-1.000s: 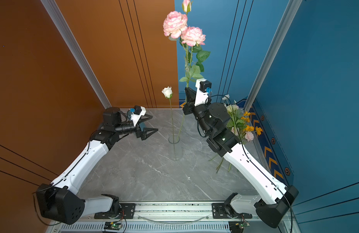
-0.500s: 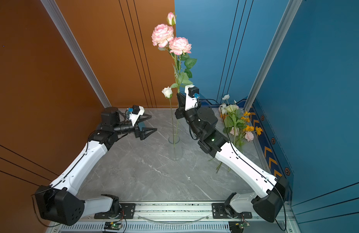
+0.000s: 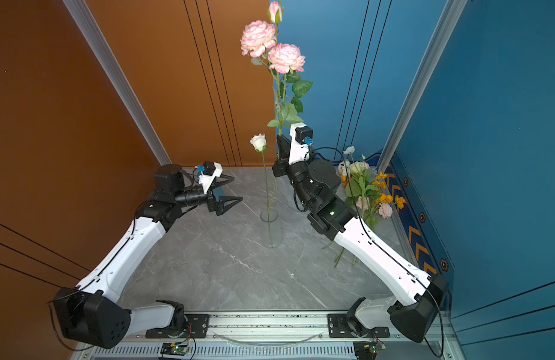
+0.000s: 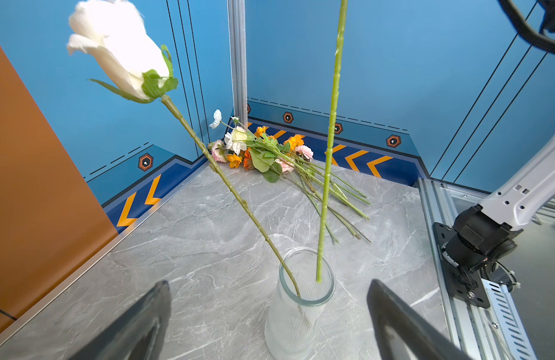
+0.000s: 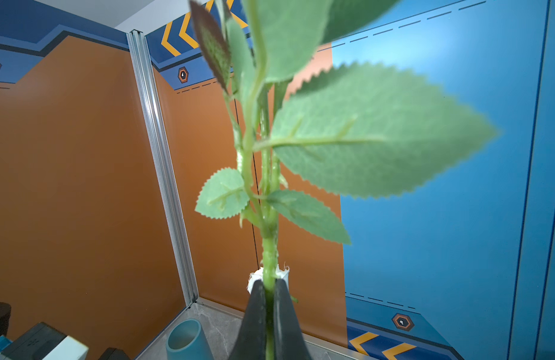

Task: Arrange the flowers into the vase
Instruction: 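Lower the pink rose stems into the glass vase with the right gripper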

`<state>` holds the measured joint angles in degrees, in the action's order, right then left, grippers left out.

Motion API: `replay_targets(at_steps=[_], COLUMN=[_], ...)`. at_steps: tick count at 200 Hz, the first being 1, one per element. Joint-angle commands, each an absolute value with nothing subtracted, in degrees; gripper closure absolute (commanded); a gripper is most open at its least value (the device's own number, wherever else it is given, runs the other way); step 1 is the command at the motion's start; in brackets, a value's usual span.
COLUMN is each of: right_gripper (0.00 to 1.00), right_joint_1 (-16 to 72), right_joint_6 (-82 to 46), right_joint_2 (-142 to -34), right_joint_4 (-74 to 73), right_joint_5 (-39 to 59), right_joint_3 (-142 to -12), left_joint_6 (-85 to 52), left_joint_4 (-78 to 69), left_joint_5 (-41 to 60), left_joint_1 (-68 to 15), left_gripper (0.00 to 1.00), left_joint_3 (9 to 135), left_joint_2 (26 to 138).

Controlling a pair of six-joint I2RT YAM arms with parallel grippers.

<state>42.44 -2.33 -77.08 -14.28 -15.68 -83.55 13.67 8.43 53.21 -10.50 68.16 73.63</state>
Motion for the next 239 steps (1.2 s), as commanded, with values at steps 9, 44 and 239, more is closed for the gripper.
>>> replay_targets(at_steps=[9, 44, 239], right_gripper=[1.00, 1.00, 1.00], right_joint_1=[42.85, 43.31, 49.60], right_joint_6=[-0.66, -1.04, -3.96], right_joint_2=[-76.29, -74.89, -83.96], right_joint_4=[-17.26, -26.81, -51.69], right_joint_5=[-17.70, -18.38, -27.00], right_joint_3=[-81.13, -70.13, -49.59], left_joint_6=[12.94, 12.49, 11.47], left_joint_4=[8.44, 8.44, 8.44], left_joint_5=[55.21, 56.27, 57.74], left_joint_1=[-10.06, -10.13, -12.69], left_gripper=[0.02, 0.02, 0.02], left_joint_3=[69.46, 69.73, 70.20], left_joint_2=[73.58, 74.00, 75.92])
